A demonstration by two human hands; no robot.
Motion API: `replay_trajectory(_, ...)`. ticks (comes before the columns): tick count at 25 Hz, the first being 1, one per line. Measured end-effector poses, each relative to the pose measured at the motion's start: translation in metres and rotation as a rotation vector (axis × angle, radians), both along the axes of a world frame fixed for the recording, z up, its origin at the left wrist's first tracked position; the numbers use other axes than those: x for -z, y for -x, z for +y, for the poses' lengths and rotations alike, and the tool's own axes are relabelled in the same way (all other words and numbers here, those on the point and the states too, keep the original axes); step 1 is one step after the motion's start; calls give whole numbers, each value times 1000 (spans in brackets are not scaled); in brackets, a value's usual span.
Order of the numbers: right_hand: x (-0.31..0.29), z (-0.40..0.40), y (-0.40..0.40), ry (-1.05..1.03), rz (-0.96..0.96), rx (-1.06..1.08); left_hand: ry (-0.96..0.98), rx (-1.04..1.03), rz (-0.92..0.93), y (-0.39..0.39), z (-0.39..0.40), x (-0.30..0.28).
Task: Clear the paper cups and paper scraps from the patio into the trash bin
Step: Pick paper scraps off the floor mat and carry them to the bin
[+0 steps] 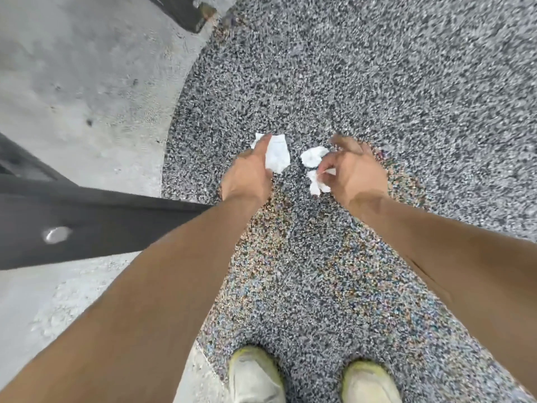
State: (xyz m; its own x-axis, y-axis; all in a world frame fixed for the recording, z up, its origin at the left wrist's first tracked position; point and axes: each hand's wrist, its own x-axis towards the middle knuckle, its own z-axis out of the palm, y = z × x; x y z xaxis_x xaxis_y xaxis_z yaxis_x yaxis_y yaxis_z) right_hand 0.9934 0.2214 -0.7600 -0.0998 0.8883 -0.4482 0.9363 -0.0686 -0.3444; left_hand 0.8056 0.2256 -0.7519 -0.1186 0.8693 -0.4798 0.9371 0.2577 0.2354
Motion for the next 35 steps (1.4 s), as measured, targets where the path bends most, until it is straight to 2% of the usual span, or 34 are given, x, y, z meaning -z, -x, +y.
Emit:
replay_trajectory(3, 19, 16, 10, 0, 71, -57, 30, 53, 71, 0, 20, 19)
replay_trajectory(5, 31, 24, 14, -100, 56, -54, 20, 49, 78, 1, 28, 30)
replay_trajectory(8, 35, 25, 17, -204, 19, -23, -108, 92, 9, 3, 23, 37)
replay_trajectory(11, 38, 19, 22, -221, 19, 32, -183, 95, -9, 4, 11, 42)
replay_trajectory(15, 35, 12, 20, -122, 55, 49, -130, 21, -8, 3, 16, 44)
replay_trajectory(18, 17, 4, 8, -98, -11, -33, -82, -6, 18, 2, 16, 32)
replay_trajectory(20, -2, -3, -5, -99, -49, -32, -88, -2, 36, -2, 11, 14)
replay_trajectory(24, -49, 0, -26, 15, 230, 175, -87, 31, -25, -5, 8, -39)
replay_trajectory(29, -141, 28, -40, -107, 230, 130, -108, -20, -99, -12, 11, -129)
replay_trajectory(32, -212, 46, -38, -206, 113, 117, -204, -76, -194, -20, 15, -197)
replay_trajectory(35, -299, 55, -40, -268, 177, 135, -274, -144, -268, -27, 20, -276)
